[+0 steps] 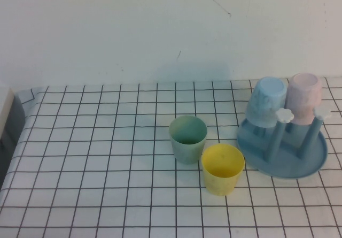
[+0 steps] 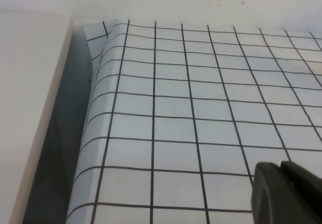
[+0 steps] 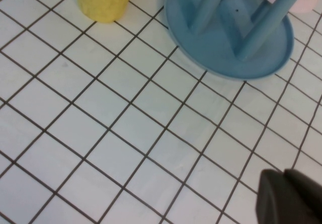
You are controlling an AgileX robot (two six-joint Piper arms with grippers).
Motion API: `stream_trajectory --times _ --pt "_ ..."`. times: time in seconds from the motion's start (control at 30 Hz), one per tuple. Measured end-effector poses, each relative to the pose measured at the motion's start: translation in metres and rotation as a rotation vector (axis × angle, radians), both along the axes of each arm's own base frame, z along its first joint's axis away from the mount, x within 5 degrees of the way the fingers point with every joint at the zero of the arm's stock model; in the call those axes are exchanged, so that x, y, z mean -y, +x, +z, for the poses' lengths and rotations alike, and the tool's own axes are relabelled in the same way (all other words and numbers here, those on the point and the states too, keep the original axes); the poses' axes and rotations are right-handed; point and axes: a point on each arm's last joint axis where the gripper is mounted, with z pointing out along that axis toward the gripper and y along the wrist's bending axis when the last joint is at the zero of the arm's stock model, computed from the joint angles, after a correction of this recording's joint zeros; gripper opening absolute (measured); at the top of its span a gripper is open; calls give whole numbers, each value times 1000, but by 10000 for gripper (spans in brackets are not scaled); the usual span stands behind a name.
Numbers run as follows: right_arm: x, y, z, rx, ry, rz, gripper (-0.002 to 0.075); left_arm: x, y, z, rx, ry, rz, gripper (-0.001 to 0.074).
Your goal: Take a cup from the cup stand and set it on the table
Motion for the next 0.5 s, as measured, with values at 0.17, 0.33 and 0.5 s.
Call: stream_trajectory --times 0.17,0.33,0.5 --pt "0 0 0 0 0 0 -1 0 0 0 3 10 -1 -2" --pt "0 0 0 0 0 0 -1 0 0 0 4 15 -7 -2" --pt "0 0 0 0 0 0 -1 0 0 0 4 15 -7 -2"
